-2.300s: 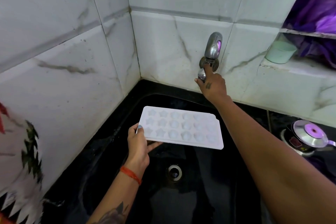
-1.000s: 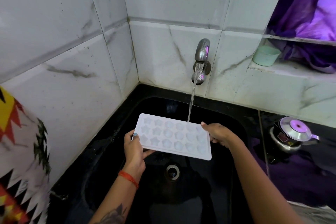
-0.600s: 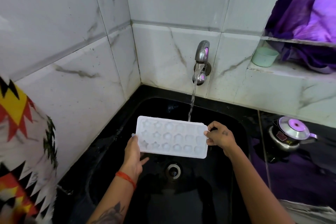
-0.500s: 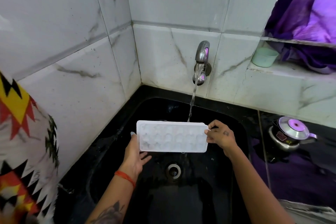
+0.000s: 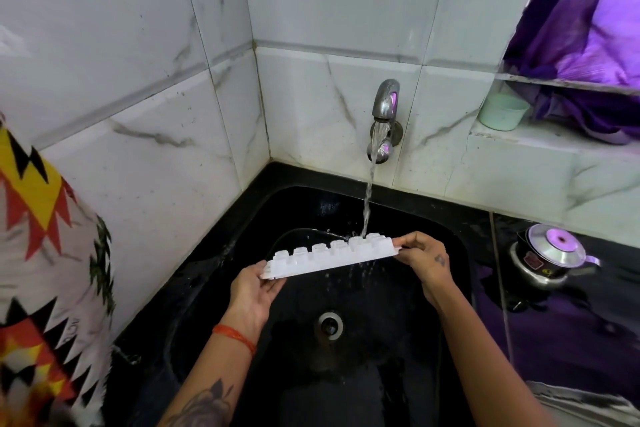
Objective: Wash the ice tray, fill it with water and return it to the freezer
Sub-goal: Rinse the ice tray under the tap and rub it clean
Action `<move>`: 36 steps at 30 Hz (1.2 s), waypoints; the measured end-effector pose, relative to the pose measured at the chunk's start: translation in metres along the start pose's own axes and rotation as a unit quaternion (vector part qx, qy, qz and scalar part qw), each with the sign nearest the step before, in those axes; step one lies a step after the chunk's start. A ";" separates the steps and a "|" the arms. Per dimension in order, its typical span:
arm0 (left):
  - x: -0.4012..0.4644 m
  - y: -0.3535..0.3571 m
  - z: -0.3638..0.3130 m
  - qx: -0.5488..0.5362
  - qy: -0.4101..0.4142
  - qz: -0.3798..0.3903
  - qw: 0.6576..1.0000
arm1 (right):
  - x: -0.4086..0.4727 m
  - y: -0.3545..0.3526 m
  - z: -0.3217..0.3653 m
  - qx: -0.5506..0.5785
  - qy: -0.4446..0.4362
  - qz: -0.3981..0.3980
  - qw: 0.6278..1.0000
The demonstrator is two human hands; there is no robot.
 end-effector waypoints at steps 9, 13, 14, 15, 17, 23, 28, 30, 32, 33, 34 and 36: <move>-0.005 0.001 -0.005 0.059 0.047 0.003 0.997 | 0.004 0.006 -0.014 0.068 0.106 -0.015 0.992; -0.006 0.001 -0.006 0.089 0.058 0.012 0.994 | 0.004 0.006 -0.010 0.056 0.130 0.006 0.990; -0.006 0.002 -0.005 0.096 0.059 0.016 0.994 | 0.003 0.006 -0.008 0.046 0.125 0.015 0.991; -0.006 0.002 -0.005 0.102 0.060 0.019 0.993 | 0.001 0.006 -0.005 0.033 0.115 0.025 0.992; -0.006 0.003 -0.004 0.117 0.062 0.024 0.991 | -0.001 0.004 -0.001 0.005 0.097 0.034 0.995; -0.009 0.007 0.000 0.183 0.055 0.034 0.981 | -0.003 -0.008 0.009 -0.007 0.069 0.012 0.998; -0.005 0.009 0.012 0.213 0.032 0.033 0.976 | -0.008 -0.016 0.028 -0.003 0.031 -0.011 0.999; -0.004 0.010 0.018 0.225 0.022 0.034 0.973 | -0.009 -0.020 0.036 -0.011 0.015 -0.034 0.999; -0.005 0.014 0.022 0.237 0.016 0.035 0.971 | -0.010 -0.022 0.044 -0.015 0.000 -0.055 0.998; -0.006 0.016 0.025 0.243 0.013 0.035 0.969 | -0.011 -0.023 0.047 -0.015 -0.008 -0.061 0.998; -0.008 0.018 0.027 0.249 0.010 0.036 0.968 | -0.012 -0.023 0.050 -0.012 -0.012 -0.067 0.998; -0.011 0.023 0.031 0.260 0.001 0.041 0.965 | -0.013 -0.025 0.053 -0.009 -0.011 -0.082 0.997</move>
Point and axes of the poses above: each hand's wrist, its own x-axis towards the middle knuckle, its own y-axis out of the palm, z = x × y, the point moved 3 cm from there along x, towards the middle knuckle, and after that the axes turned 10 degrees about -x, right-handed, at the moved point
